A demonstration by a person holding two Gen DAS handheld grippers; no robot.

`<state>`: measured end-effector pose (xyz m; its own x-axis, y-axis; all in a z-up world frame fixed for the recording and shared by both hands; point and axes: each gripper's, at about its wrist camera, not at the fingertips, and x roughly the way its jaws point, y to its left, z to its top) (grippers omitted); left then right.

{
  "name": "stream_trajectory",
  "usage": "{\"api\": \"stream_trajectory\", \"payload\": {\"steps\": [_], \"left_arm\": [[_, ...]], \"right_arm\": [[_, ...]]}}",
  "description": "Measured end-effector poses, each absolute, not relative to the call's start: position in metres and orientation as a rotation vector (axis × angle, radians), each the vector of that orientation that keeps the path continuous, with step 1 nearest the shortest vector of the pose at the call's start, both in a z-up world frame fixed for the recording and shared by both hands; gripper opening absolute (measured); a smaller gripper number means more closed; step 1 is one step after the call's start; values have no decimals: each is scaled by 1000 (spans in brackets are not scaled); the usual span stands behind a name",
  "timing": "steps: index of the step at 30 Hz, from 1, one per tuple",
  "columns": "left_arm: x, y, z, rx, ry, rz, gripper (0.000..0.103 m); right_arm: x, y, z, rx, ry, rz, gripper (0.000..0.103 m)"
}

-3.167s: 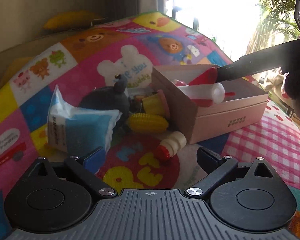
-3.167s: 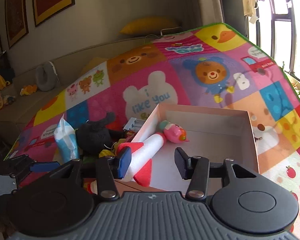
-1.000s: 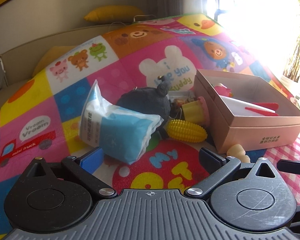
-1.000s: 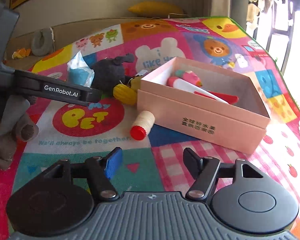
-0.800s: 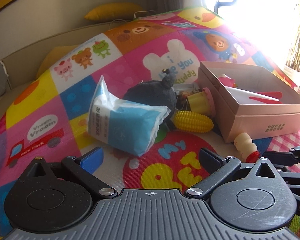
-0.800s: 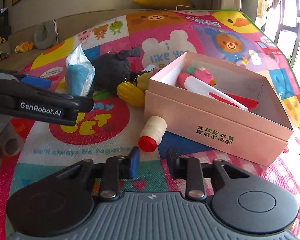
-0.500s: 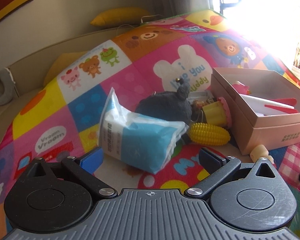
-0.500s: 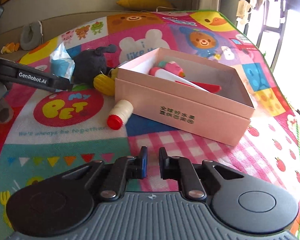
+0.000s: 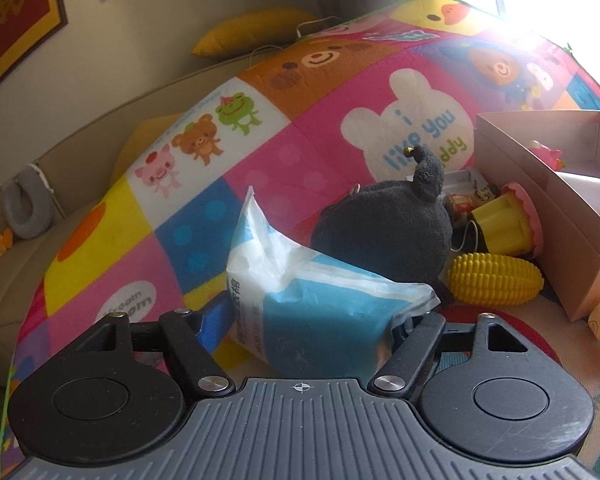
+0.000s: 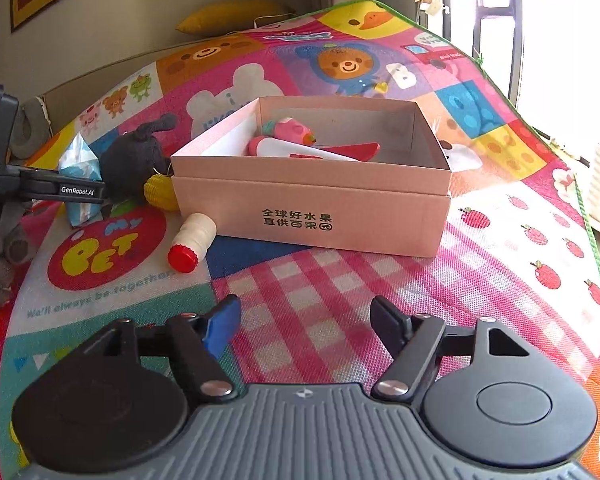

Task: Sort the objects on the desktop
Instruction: 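Grasp the blue tissue packet with the left gripper and lift it, then set the blue packet down beside the pink box and open the left gripper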

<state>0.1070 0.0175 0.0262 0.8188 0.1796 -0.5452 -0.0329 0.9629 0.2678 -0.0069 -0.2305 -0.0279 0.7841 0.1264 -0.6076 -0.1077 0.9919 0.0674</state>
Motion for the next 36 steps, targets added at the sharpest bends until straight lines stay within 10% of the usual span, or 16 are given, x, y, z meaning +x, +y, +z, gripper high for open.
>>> {"api": "stream_trajectory", "payload": {"steps": [6, 14, 17, 21, 36], "left_arm": [[69, 10, 42, 297, 591, 28, 53], [-5, -29, 49, 341, 629, -264, 53], [-24, -42, 48, 358, 630, -352, 58], [-34, -50, 46, 382, 591, -312, 95], [-7, -7, 30, 405, 626, 46, 103]], "right_arm": [[-9, -231, -26, 35, 638, 126, 85], [-9, -231, -26, 40, 633, 125, 92], [-10, -231, -25, 44, 624, 121, 97], [-11, -232, -25, 51, 617, 114, 98], [2, -236, -31, 88, 714, 155, 103]]}}
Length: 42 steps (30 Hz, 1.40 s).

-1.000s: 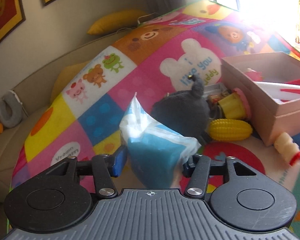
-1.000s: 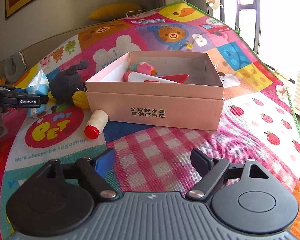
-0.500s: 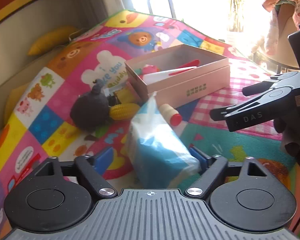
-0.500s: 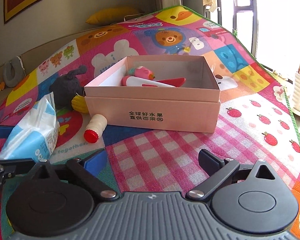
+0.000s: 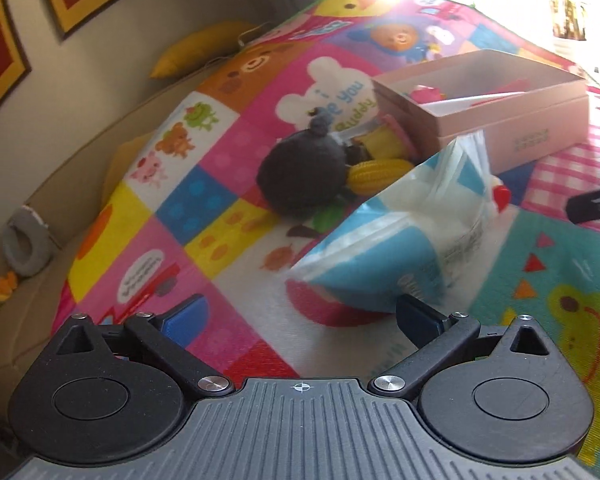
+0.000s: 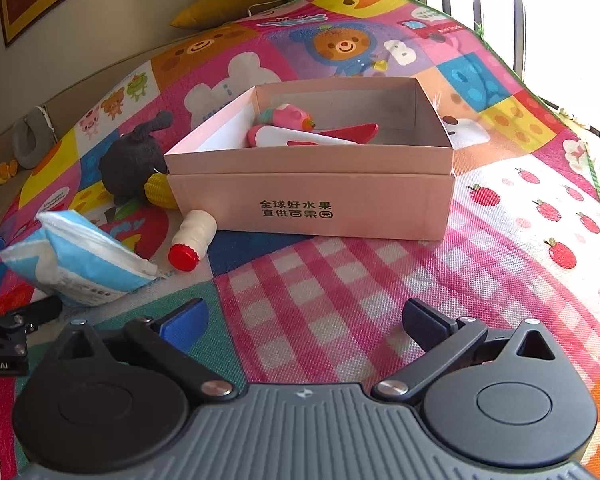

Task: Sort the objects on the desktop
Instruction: 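Set the blue packet down beside the pink box and open the left gripper, then grasp the white bottle with the red cap with the right gripper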

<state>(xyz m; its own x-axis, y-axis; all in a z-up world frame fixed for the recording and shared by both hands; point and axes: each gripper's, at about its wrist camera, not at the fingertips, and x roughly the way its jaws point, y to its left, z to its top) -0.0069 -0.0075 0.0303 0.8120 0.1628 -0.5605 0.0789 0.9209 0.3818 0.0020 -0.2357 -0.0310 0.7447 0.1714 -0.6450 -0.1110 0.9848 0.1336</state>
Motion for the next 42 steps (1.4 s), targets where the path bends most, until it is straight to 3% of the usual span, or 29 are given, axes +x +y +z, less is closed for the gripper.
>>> {"api": "stream_trajectory", "payload": {"steps": [6, 13, 21, 22, 24, 25, 26, 27, 33, 34, 35, 36, 42], "left_arm": [[4, 24, 41, 265, 611, 170, 103], [-19, 32, 53, 64, 619, -115, 103], [6, -5, 45, 195, 567, -125, 103], [13, -7, 44, 212, 567, -98, 103], [21, -5, 42, 199, 572, -51, 103], [22, 0, 42, 175, 573, -46, 103], [22, 4, 41, 154, 573, -44, 103], [20, 10, 40, 135, 574, -40, 103], [12, 37, 34, 64, 577, -59, 103], [11, 40, 34, 59, 573, -72, 103], [11, 41, 35, 57, 568, -89, 103], [11, 41, 35, 60, 561, -108, 103], [16, 16, 38, 211, 490, -251, 103]], "right_arm": [[3, -231, -32, 48, 733, 155, 103], [5, -221, -33, -37, 756, 149, 103], [-3, -226, -28, 9, 712, 173, 102], [-4, -223, -27, -14, 697, 156, 100], [-7, -214, -23, -44, 668, 161, 75], [-5, -211, -22, -32, 674, 189, 68], [-2, -207, -20, -15, 690, 221, 51], [3, -201, -19, -4, 706, 254, 41], [20, -150, -16, -157, 640, 320, 39], [23, -145, -16, -173, 634, 321, 36], [25, -142, -15, -186, 633, 320, 23], [27, -141, -13, -198, 637, 313, 20], [5, -182, 19, -151, 694, 326, 19]]}}
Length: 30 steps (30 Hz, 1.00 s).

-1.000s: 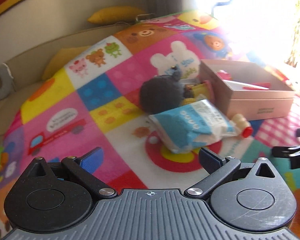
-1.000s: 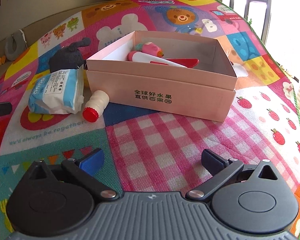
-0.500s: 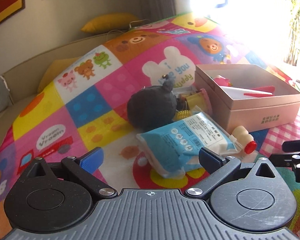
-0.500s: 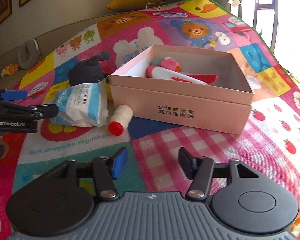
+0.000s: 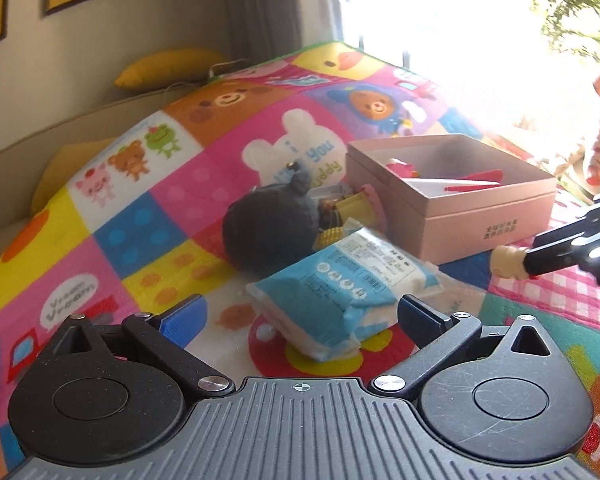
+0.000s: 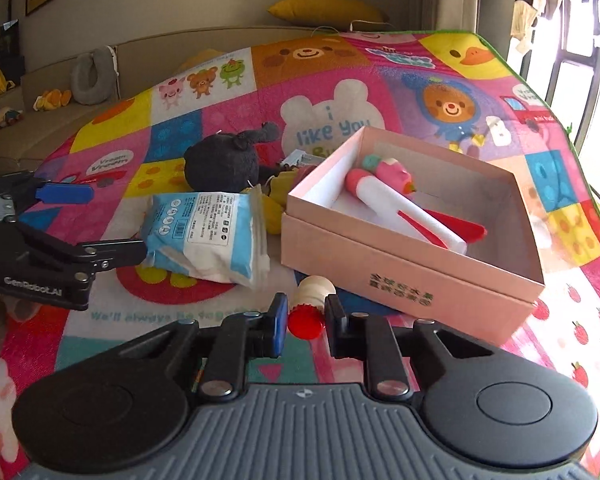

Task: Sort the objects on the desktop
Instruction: 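Grasp the white bottle with the red cap with the right gripper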

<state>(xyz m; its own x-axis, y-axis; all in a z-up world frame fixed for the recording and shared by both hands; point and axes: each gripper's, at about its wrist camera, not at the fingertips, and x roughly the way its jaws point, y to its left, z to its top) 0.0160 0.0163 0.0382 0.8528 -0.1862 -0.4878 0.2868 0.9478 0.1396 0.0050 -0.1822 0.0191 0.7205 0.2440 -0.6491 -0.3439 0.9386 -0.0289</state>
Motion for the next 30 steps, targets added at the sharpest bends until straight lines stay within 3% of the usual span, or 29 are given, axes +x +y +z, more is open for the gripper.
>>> {"api": "stream_trajectory", "payload": {"steps": [4, 8, 16, 23, 30], "left_arm": [[33, -9, 37, 355, 468, -342, 103], [60, -17, 28, 326, 569, -377, 103], [10, -30, 28, 242, 674, -519, 103], [-23, -43, 31, 153, 651, -429, 103], [3, -35, 23, 28, 679, -212, 103]], "right_arm": [[-9, -217, 29, -72, 804, 338, 19], [-11, -236, 22, 8, 873, 329, 19], [-11, -239, 17, 1, 779, 277, 22], [-17, -238, 10, -47, 712, 224, 46], [-38, -226, 5, -115, 678, 242, 48]]}}
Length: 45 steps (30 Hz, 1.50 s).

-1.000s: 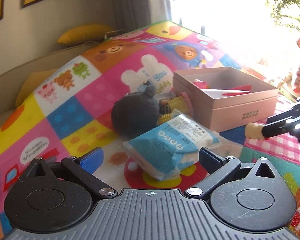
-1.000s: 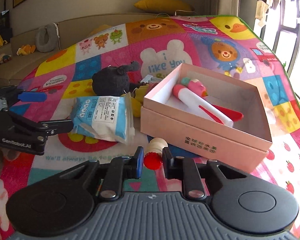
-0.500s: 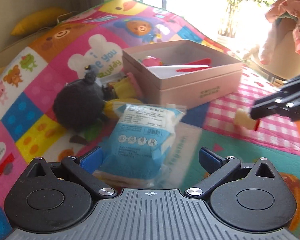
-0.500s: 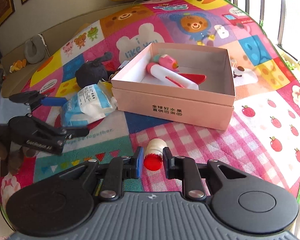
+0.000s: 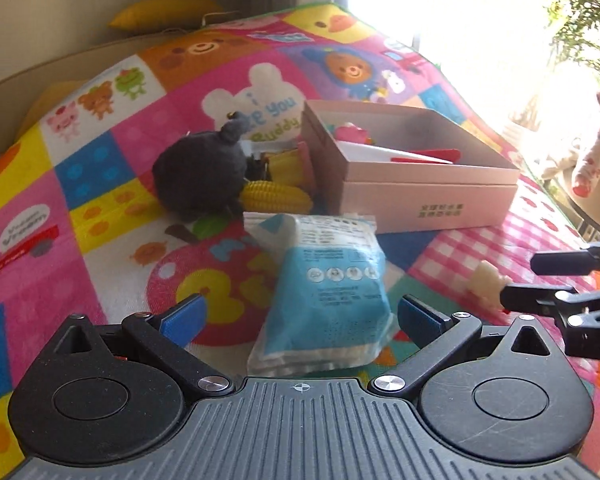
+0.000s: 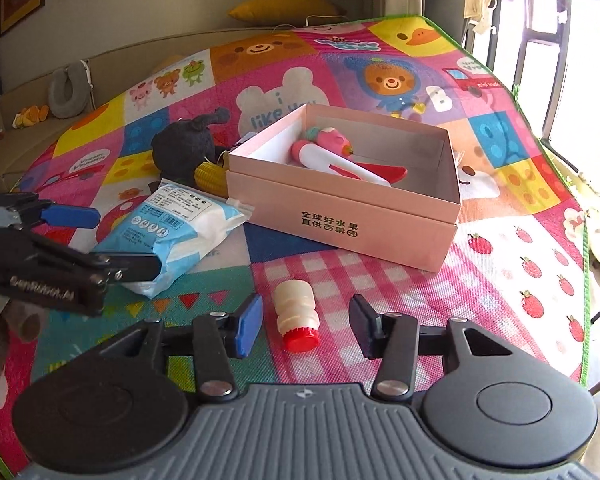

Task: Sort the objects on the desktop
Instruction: 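Grasp the white bottle with the red cap with the right gripper, then lift the white bottle upright with the right gripper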

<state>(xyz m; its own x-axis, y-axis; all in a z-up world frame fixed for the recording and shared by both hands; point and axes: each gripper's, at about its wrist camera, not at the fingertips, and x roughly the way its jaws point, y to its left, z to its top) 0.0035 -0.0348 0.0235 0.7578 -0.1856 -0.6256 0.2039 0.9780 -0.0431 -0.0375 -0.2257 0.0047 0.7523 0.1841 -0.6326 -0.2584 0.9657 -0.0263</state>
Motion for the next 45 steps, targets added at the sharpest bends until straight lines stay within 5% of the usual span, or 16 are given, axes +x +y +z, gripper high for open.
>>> {"api": "stream_trajectory", "payload": {"steps": [6, 14, 45], "left_arm": [[1, -25, 6, -22, 702, -181, 103], [-4, -25, 3, -14, 676, -192, 103], [-6, -21, 2, -38, 658, -201, 103]], "right_arm": [[-48, -221, -7, -178, 710, 262, 46], [-44, -226, -11, -152, 729, 257, 20], [-45, -223, 24, -208, 697, 240, 22]]}}
